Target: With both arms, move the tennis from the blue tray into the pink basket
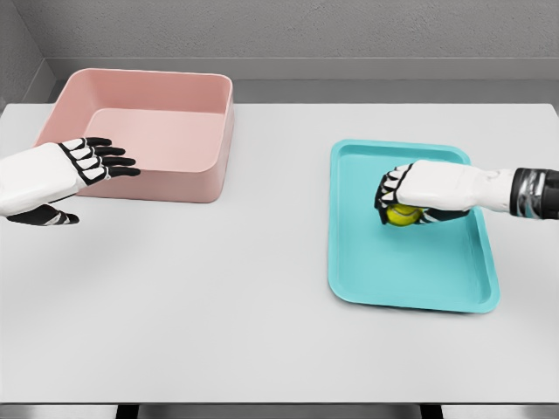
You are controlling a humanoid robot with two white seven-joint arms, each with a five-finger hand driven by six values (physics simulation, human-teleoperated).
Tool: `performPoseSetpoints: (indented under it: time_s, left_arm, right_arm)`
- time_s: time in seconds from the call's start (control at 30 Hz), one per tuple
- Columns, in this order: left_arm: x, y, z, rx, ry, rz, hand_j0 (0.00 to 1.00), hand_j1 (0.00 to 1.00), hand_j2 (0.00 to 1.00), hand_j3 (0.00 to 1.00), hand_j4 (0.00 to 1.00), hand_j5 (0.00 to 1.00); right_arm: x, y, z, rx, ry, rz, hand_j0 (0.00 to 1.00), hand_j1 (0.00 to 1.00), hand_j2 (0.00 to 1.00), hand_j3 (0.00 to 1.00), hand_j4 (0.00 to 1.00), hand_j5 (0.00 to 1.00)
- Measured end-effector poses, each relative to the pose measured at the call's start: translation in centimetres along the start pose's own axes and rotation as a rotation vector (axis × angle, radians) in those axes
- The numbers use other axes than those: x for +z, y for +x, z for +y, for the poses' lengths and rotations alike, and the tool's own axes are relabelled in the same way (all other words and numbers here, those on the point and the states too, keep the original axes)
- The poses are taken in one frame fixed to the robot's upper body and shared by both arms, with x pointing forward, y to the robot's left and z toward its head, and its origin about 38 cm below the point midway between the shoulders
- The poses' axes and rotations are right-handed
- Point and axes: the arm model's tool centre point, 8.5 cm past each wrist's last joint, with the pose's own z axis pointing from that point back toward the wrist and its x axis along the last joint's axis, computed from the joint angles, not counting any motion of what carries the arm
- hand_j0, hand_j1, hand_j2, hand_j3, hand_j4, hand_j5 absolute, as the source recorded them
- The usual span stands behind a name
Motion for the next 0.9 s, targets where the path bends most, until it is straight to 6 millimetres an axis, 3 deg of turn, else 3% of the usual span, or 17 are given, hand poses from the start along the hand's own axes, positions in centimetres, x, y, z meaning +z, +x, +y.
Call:
performPoseSetpoints:
  time_s: [0.5,0.9]
  left_arm:
    - [0.0,0.0,0.0,-0.001,0.000,0.001,1.00,1.00,1.00,1.00,1.00,1.00]
    - [0.0,0.1,0.0,-0.001,0.001,-0.002,1.00,1.00,1.00,1.00,1.00,1.00]
  right_arm:
    - [-2.6,3.5,-3.5,0.100,-0.073,-0.109,0.46,0.46,0.46,0.46,0.46,0.46]
    - [-8.2,7.4,-5.7,0.158,-0.093,-0.247,0.46,0.46,0.46,0.46,0.46,0.46]
